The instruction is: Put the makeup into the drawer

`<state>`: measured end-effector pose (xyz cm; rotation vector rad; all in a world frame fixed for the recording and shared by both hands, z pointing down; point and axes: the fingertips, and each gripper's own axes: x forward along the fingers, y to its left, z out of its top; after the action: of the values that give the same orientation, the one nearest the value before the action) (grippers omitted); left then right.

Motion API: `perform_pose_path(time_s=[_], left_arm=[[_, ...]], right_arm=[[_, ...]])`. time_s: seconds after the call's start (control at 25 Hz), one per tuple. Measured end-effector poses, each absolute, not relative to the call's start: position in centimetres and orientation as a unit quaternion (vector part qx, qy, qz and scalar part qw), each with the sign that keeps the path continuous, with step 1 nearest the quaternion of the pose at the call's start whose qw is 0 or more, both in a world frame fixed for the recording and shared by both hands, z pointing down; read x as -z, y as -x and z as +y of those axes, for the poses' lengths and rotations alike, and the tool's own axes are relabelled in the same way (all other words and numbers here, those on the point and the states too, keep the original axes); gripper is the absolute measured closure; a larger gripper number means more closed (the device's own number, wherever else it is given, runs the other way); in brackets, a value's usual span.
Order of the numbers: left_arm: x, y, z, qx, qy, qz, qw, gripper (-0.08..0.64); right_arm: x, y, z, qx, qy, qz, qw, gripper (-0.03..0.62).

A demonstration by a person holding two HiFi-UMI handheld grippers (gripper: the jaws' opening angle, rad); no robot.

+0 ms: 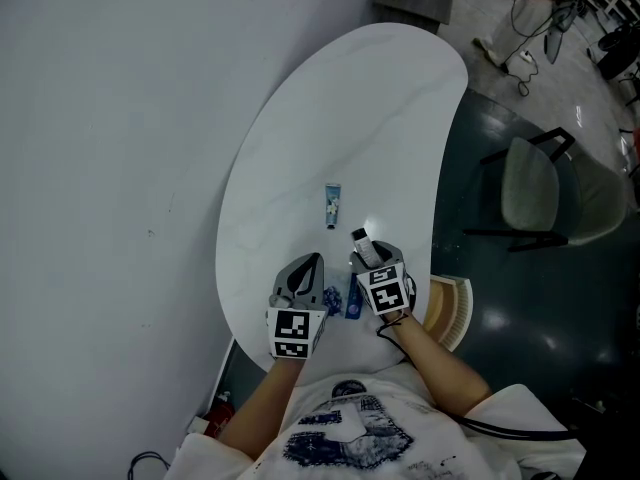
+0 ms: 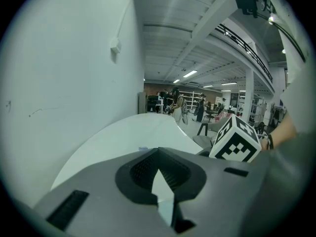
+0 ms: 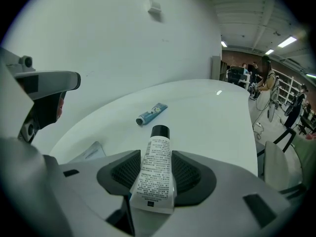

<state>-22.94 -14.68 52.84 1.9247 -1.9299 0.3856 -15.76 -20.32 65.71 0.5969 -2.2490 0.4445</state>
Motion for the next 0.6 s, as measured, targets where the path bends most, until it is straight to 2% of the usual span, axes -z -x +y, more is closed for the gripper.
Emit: perform_pose_path(time_s=[0.6], left_arm=[[-50.9, 22.6, -11.1, -0.131, -0.684, -0.696, 0.176, 0.526]], right_arm=[[-63.1, 14.6, -18.5, -0.162, -0.243, -0.888, 0.355, 0.405]])
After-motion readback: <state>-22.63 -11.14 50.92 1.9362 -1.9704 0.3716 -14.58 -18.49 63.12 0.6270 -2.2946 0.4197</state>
